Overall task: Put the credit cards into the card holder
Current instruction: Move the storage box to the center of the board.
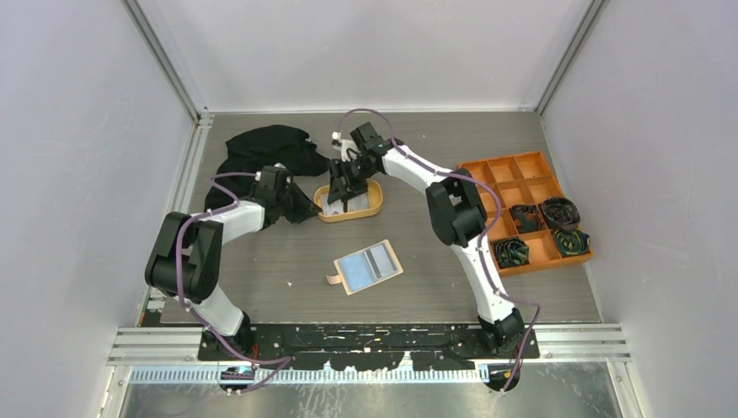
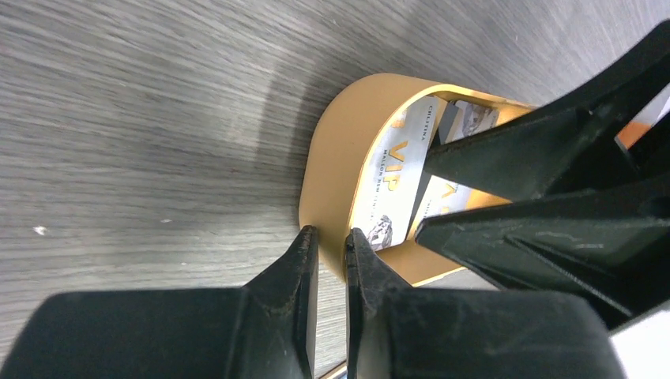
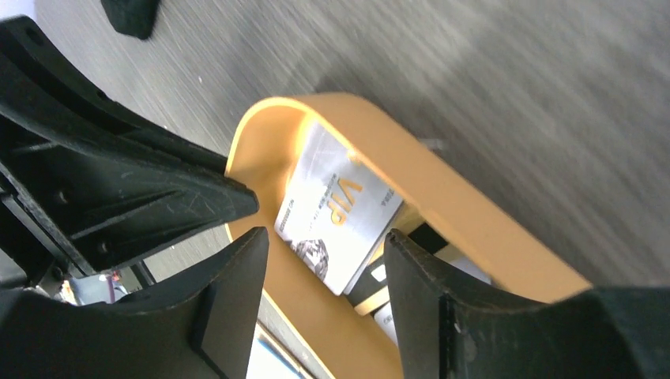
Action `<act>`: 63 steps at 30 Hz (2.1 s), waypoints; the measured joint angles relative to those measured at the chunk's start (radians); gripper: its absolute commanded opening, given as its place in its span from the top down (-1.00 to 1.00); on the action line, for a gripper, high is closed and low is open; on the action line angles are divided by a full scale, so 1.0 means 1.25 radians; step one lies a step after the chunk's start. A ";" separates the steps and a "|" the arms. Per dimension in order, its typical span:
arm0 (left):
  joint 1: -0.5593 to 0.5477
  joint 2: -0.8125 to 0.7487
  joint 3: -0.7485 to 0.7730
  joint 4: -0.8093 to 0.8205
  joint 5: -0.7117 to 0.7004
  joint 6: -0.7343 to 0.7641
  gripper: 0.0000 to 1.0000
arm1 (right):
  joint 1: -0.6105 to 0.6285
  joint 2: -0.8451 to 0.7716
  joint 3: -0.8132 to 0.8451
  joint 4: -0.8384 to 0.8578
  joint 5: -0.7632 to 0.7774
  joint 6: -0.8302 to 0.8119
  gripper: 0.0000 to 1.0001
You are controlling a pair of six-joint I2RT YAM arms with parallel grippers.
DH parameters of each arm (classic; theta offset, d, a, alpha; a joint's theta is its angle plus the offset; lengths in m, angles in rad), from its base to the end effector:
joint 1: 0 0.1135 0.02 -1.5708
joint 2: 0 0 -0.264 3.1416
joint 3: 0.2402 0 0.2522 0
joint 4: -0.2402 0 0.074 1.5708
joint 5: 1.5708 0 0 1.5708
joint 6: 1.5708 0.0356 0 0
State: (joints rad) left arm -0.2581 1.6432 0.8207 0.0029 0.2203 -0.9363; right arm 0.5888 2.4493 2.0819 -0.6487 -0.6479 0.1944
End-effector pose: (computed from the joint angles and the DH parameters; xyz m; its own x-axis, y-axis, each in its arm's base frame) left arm 0.3112 -0.0902 0.1586 -0.7356 -0.6186 -0.2759 -0.3360 0.6870 -0.6444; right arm 0.4266 0.3107 0.1630 -0.8302 -0.3692 -0.4177 -0.5573 0.5686 0.6051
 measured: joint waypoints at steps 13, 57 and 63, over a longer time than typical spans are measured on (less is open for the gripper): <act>-0.238 -0.039 -0.045 0.042 -0.201 -0.125 1.00 | -0.014 -0.303 -0.428 0.151 0.214 0.050 -0.36; -0.567 0.062 -0.016 0.168 -0.616 -0.380 1.00 | -0.215 -0.497 -0.862 0.505 0.012 0.251 0.06; -0.567 0.081 0.003 0.164 -0.615 -0.384 1.00 | -0.231 -0.508 -0.870 0.582 -0.068 0.295 0.22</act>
State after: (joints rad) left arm -0.9672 1.7443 0.8242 0.2085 -0.5480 -1.4158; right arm 0.2996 1.8149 0.9939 0.0784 -0.7330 0.5636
